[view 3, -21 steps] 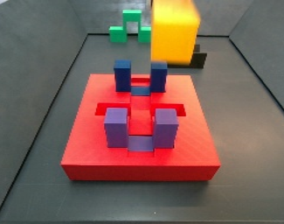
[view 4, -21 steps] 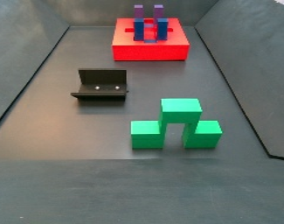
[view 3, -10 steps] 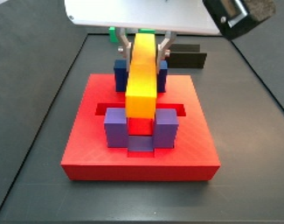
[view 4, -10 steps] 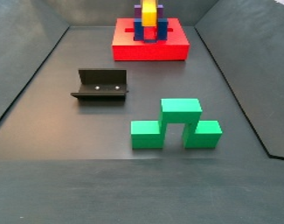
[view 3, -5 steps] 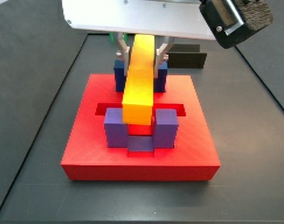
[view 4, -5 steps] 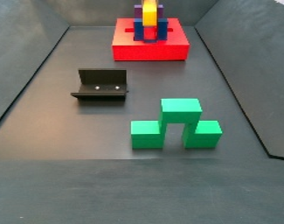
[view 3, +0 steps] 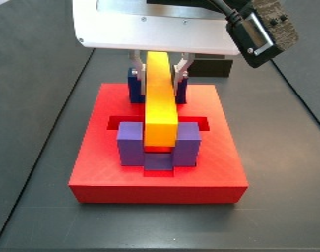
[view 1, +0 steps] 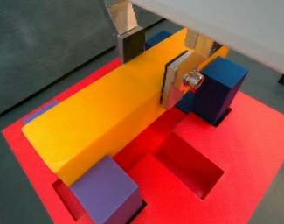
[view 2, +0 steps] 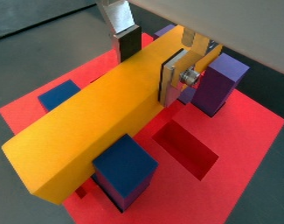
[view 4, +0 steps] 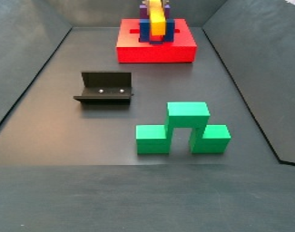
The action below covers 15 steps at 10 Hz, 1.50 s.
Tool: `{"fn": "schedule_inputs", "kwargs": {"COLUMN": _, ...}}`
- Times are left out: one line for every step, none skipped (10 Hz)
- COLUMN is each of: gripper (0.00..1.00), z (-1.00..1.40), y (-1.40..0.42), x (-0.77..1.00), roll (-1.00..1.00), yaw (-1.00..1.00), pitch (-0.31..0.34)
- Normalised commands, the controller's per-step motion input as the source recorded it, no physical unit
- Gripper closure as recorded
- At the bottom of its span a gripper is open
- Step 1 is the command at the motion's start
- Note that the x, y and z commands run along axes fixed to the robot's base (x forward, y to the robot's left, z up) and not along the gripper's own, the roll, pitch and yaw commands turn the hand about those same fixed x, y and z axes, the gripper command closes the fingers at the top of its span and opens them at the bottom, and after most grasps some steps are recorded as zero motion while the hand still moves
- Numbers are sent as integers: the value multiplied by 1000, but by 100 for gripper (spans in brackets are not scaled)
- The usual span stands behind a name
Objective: Pick up the yellow object. Move up. Move to above the board. Insert the yellow object.
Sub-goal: Insert the yellow object.
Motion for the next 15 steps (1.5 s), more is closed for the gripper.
{"fn": "schedule_inputs", "kwargs": {"gripper": 100, "z": -366, "y": -120, "x": 0, "roll": 13, "yaw": 80, "pitch": 26}}
{"fn": "schedule_inputs", "kwargs": {"gripper": 100, "z": -451, "y": -251, "x": 0, "roll": 103, "yaw": 0, "pitch": 37}}
{"fn": "schedule_inputs", "kwargs": {"gripper": 100, "z": -383, "y": -291, "x": 11, "roll": 114, "yaw": 0, "pitch": 40}}
{"fn": "schedule_inputs", "kwargs": {"gripper": 100, "z": -251, "y": -300, "x": 43, "roll": 106, "yaw": 0, "pitch": 53}}
{"fn": "schedule_inputs", "kwargs": {"gripper": 100, "z": -260, "y": -249, "x": 37, "roll": 93, "yaw": 0, "pitch": 47}}
{"fn": "schedule_inputs", "kwargs": {"gripper": 100, "z": -297, "y": -29, "x": 0, "roll": 76, "yaw": 0, "pitch": 14}}
{"fn": "schedule_inputs", "kwargs": {"gripper": 100, "z": -246, "y": 91, "x": 54, "roll": 73, "yaw": 14, "pitch": 7}}
{"fn": "schedule_inputs", "kwargs": {"gripper": 100, "z": -151, "y": 291, "x": 37, "roll": 71, "yaw": 3, "pitch": 0}}
{"fn": "schedule_inputs", "kwargs": {"gripper": 100, "z": -123, "y": 300, "x": 29, "roll": 73, "yaw": 0, "pitch": 19}}
{"fn": "schedule_inputs", "kwargs": {"gripper": 100, "z": -169, "y": 154, "x": 0, "roll": 19, "yaw": 0, "pitch": 17}}
{"fn": "schedule_inputs", "kwargs": {"gripper": 100, "z": -351, "y": -3, "x": -49, "roll": 30, "yaw": 0, "pitch": 3}}
{"fn": "schedule_inputs", "kwargs": {"gripper": 100, "z": -497, "y": -57, "x": -109, "roll": 44, "yaw": 0, "pitch": 10}}
{"fn": "schedule_inputs", "kwargs": {"gripper": 100, "z": -560, "y": -151, "x": -89, "roll": 6, "yaw": 0, "pitch": 47}}
{"fn": "schedule_inputs", "kwargs": {"gripper": 100, "z": -566, "y": -157, "x": -71, "roll": 0, "yaw": -3, "pitch": 66}}
{"fn": "schedule_inputs", "kwargs": {"gripper": 100, "z": -546, "y": -206, "x": -46, "roll": 43, "yaw": -37, "pitch": 91}}
